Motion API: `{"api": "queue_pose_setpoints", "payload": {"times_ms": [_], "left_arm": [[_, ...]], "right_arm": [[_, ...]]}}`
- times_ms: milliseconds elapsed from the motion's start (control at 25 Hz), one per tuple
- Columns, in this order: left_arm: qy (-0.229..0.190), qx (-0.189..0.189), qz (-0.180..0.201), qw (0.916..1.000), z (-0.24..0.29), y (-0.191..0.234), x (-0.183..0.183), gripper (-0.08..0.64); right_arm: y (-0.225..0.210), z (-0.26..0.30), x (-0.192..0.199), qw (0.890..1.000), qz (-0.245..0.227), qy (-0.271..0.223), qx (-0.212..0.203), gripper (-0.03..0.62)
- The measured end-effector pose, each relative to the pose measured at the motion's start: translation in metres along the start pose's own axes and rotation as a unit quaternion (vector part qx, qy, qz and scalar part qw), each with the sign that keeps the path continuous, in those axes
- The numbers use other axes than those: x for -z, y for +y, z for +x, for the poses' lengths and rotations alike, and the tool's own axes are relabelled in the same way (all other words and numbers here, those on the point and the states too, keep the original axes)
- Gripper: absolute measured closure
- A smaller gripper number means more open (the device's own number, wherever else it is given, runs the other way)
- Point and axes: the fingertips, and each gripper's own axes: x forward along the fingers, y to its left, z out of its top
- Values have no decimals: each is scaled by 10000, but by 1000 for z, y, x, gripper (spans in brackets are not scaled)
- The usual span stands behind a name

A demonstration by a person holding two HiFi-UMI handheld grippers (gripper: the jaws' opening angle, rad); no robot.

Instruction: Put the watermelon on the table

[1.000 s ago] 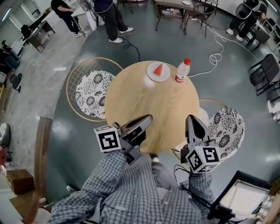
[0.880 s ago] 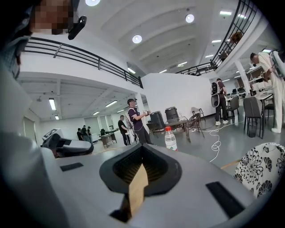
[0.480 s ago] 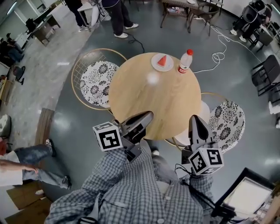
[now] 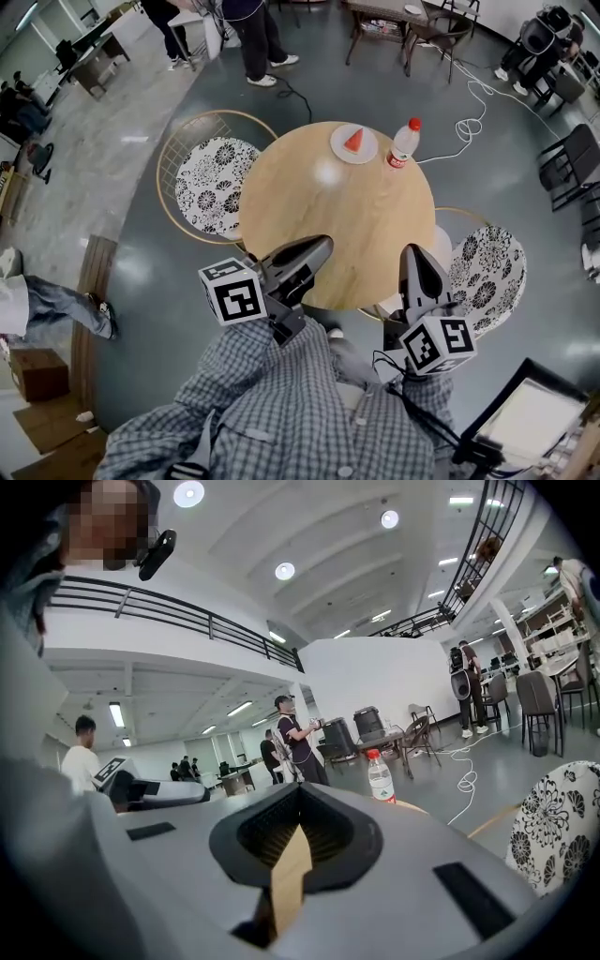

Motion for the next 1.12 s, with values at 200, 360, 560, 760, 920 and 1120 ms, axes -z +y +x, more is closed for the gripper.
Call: {"api": "queue_pose_setpoints", "payload": {"times_ms": [200, 360, 560, 760, 920, 1120], "left_arm": [[222, -4, 202, 9995, 3, 6, -11, 554], [320, 101, 316, 9989, 7, 5, -18, 554], [418, 164, 310, 9985, 10, 10, -19, 554], [425, 191, 230, 9986, 8, 14, -20, 554], [445, 219, 169, 9986, 6, 17, -18, 554], [454, 228, 131, 9986, 6, 19, -16, 554]], "right_arm": [[9, 13, -8, 9999, 62, -95, 19, 584], [13, 20, -12, 9998, 87, -150, 34, 584], [16, 28, -6, 9999, 108, -105, 55, 584], [20, 35, 0, 10000, 82, 43, 29, 584], [31, 42, 5, 9998, 73, 142, -125, 584], [38, 45, 7, 9996, -30, 168, -220, 584]]}}
